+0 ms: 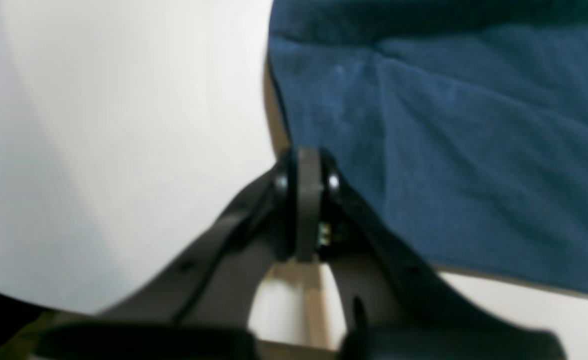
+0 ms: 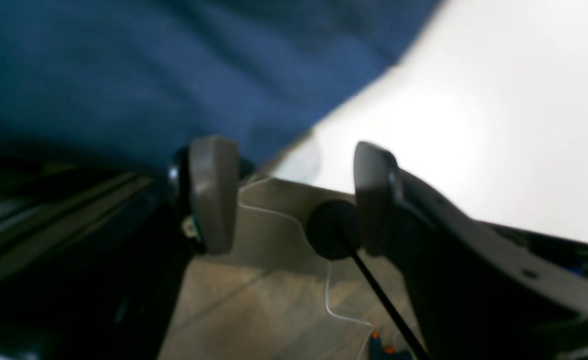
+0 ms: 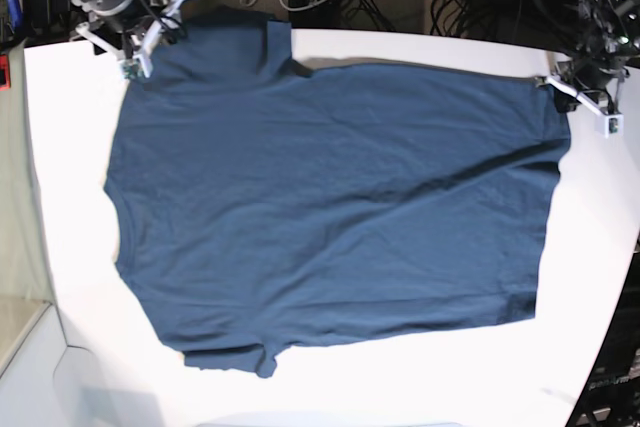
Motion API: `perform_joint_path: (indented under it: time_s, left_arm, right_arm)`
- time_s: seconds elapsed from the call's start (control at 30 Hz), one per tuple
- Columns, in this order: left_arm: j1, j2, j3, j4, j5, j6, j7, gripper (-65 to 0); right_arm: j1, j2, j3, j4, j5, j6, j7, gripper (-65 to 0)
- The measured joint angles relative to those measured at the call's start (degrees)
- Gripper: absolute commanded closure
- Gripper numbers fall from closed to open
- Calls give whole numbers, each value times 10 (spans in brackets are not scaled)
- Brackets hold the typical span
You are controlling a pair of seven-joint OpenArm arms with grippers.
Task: Layout the t-shirt on the table in an organized manner, then fold the t-shirt properly
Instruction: 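Grasp the shoulder corners with both grippers and pull them apart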
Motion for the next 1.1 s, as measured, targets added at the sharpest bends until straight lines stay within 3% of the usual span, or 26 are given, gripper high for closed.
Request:
perform_joint_path:
  time_s: [0.5, 0.8, 0.9, 1.07, 1.1]
  left_arm:
    - [1, 0, 0, 0, 0, 0, 0, -1]
    - [2, 0, 0, 0, 0, 0, -1, -1]
    - [2, 0, 0, 0, 0, 0, -1, -1]
    - [2, 0, 0, 0, 0, 0, -1, -1]
    - [2, 0, 0, 0, 0, 0, -1, -1]
  right_arm:
    - [5, 0, -14, -22, 0, 0, 0, -371]
    - [12, 3, -14, -59, 16, 0, 30, -365]
    - [13, 3, -14, -61, 17, 0, 35, -289]
    - [13, 3, -30, -61, 14, -2, 35, 0]
    - [13, 3, -30, -61, 14, -3, 36, 0]
